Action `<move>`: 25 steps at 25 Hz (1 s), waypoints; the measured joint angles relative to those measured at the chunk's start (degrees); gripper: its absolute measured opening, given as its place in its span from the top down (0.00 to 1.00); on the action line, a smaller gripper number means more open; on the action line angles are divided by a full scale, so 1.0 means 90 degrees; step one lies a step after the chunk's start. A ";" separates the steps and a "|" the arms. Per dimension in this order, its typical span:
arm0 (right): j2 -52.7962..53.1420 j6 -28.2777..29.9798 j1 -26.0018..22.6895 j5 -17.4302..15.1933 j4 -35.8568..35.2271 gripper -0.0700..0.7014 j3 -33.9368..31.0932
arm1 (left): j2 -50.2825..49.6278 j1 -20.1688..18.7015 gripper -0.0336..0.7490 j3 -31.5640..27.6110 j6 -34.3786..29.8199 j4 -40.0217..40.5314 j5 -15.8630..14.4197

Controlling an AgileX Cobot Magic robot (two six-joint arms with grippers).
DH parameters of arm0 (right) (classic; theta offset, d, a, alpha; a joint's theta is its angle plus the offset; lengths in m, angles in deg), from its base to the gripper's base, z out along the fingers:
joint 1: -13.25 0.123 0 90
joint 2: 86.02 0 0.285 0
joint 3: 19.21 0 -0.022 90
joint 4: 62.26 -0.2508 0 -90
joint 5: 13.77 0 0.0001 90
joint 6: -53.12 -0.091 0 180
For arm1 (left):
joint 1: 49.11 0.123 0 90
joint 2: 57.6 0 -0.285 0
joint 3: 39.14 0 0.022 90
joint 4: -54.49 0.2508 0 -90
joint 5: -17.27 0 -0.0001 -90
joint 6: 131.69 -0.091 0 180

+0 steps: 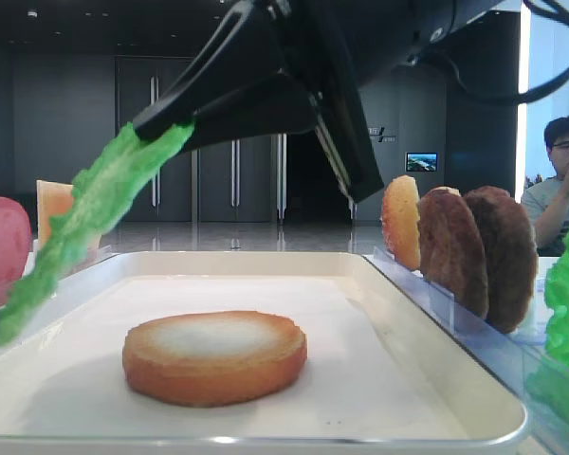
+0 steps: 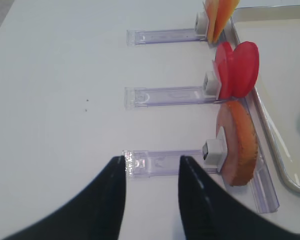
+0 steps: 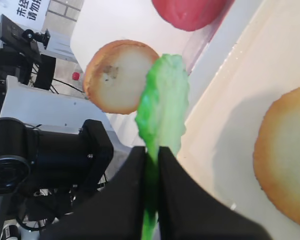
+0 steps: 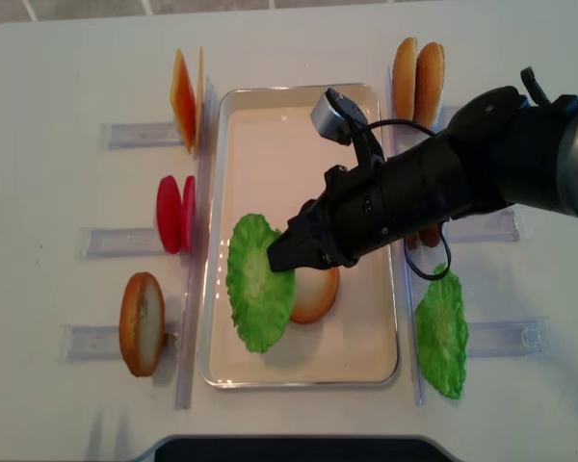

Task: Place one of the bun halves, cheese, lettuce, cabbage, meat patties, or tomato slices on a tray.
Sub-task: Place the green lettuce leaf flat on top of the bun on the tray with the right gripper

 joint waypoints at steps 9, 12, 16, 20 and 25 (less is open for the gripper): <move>-0.0412 0.0350 -0.0324 -0.0309 -0.0129 0.84 0.0000 | 0.0000 0.0000 0.61 0.0000 0.0000 0.0000 0.0000; -0.0430 0.0356 -0.0445 -0.0358 -0.0123 0.84 0.0000 | 0.0000 0.0000 0.61 0.0000 0.0000 0.0000 0.0000; -0.0430 0.0362 -0.0534 -0.0335 -0.0008 0.84 0.0000 | 0.0000 0.0000 0.61 0.0000 0.0000 0.0000 0.0000; -0.0437 0.0368 -0.0540 -0.0215 0.0155 0.84 0.0000 | 0.0000 0.0000 0.61 0.0000 0.0000 0.0000 0.0000; -0.0437 0.0374 -0.0540 -0.0057 0.0242 0.84 0.0000 | 0.0000 0.0000 0.61 0.0000 0.0000 0.0000 0.0000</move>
